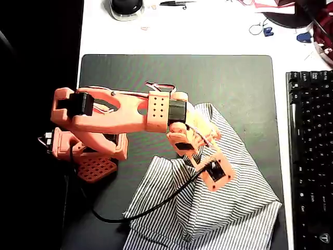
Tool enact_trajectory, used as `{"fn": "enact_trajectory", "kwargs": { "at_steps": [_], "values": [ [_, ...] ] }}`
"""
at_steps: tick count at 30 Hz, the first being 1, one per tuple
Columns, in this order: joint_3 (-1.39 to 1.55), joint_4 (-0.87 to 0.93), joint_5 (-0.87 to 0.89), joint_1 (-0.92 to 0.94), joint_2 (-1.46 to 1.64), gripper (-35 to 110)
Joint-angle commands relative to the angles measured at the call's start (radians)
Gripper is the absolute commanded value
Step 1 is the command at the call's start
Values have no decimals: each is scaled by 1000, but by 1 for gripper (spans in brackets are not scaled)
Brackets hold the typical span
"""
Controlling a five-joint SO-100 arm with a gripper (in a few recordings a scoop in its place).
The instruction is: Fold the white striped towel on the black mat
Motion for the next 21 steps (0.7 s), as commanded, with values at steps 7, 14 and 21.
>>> {"fn": "enact_trajectory", "kwargs": {
  "at_steps": [7,14,21],
  "values": [
    [80,-94,-49,77,-29,21],
    [161,-241,-23,34,-63,15],
    [146,-310,2,-5,-75,0]
  ]
}}
